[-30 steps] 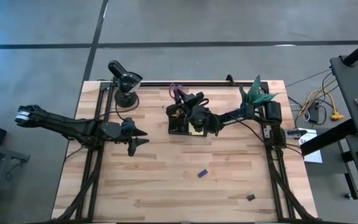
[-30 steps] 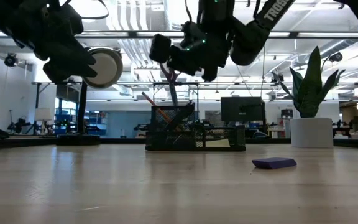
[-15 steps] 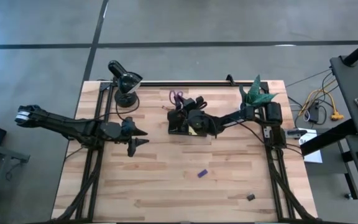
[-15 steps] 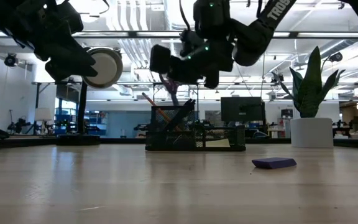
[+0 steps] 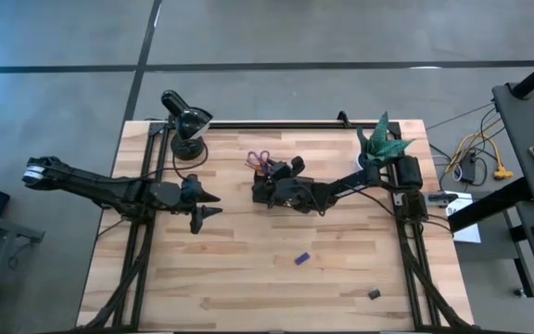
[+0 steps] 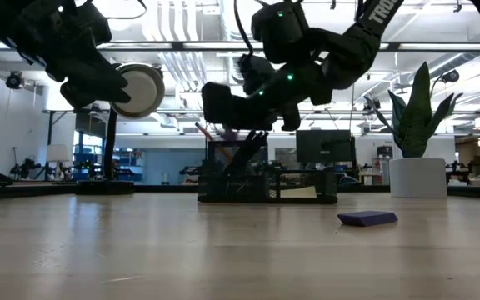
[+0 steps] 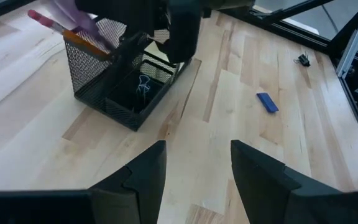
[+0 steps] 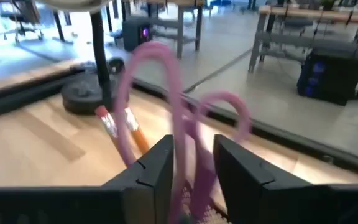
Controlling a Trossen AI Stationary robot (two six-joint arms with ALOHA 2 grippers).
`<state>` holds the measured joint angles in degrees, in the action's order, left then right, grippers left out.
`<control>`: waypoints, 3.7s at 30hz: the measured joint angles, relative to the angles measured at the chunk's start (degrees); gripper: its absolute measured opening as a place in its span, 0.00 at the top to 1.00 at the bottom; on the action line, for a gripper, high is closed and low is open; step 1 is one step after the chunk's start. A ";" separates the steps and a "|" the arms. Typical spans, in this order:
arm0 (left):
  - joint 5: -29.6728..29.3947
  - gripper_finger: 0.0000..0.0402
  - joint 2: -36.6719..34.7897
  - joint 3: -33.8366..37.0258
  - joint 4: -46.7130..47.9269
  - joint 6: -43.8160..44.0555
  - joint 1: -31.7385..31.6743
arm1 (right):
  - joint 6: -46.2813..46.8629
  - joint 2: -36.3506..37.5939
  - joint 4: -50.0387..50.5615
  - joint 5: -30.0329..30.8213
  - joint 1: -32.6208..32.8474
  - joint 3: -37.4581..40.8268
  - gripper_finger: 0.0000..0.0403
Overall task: Pick and place office supplies into organizer
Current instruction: Put the purple scissors into the black desk organizer, then put the blue eraser into the black desk organizer
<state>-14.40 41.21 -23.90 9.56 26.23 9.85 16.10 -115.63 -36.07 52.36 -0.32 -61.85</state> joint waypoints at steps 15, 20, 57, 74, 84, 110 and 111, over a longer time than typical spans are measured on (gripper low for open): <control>-0.98 0.60 0.00 0.02 -0.02 5.48 0.00 | -15.13 6.34 7.06 0.31 5.53 -9.09 0.50; -0.83 0.60 0.00 0.02 -0.06 11.20 0.00 | 5.20 14.91 45.25 -3.72 7.23 -14.01 0.50; 9.92 0.60 16.43 1.03 -32.53 25.91 2.57 | -10.95 3.54 77.13 -45.33 25.55 -12.49 0.50; 11.11 0.60 17.22 1.05 -32.07 25.36 2.95 | -19.32 1.45 76.10 -52.24 22.54 -12.72 0.50; 11.13 0.60 17.14 1.05 -31.08 22.61 2.95 | -17.35 1.25 76.15 -52.00 22.40 -12.72 0.51; 11.13 0.60 15.56 1.05 -31.00 20.13 2.93 | -14.68 3.13 76.64 -45.44 15.60 -18.37 0.89; 11.13 0.60 15.27 1.05 -30.83 19.39 2.93 | -13.88 3.23 77.12 -44.43 14.50 -19.00 0.89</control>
<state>-3.27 56.48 -22.85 -21.27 45.62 12.78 2.22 -112.41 41.05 7.93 14.19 -80.85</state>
